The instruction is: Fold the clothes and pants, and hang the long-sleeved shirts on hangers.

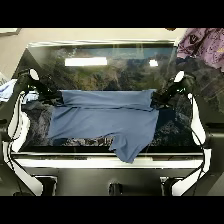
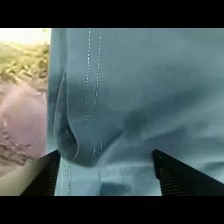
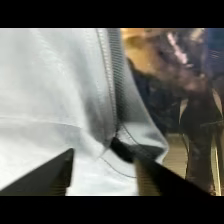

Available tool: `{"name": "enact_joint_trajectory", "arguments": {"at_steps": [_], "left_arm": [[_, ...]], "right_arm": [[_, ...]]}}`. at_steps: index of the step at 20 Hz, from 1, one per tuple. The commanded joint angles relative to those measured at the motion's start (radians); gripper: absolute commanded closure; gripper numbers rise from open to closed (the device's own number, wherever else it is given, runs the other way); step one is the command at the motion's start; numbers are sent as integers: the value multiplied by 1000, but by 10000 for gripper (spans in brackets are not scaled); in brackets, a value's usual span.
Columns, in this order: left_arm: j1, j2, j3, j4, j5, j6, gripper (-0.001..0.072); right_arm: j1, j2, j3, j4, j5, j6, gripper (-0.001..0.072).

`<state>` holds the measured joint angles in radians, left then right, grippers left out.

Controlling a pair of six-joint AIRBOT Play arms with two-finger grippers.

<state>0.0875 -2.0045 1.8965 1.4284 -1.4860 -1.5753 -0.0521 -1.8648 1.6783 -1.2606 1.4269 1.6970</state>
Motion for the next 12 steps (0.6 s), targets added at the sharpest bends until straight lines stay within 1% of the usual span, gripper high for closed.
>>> {"name": "enact_joint_trajectory", "arguments": {"at_steps": [1,2,3,5,6,9,12], "left_arm": [[22,38,69,6,-44,-22,37],[41,78,71,6,-43,-22,37],[68,125,68,13,-45,-24,37],[138,232,-4,13,-42,-54,37],[173,294,-84,13,-28,-57,37],[282,527,-465,-16,97,-80,37],[388,737,-838,-200,257,-77,37]], "right_arm": [[-1,88,-11,-36,9,-92,210],[-1,137,-12,-93,30,-142,210],[-17,185,-25,-116,35,-151,211],[-93,300,-134,-39,8,-203,211],[-144,361,-233,17,-10,-216,211],[-280,565,-628,234,-49,-274,211],[-272,743,-954,350,-110,-290,211]]}}
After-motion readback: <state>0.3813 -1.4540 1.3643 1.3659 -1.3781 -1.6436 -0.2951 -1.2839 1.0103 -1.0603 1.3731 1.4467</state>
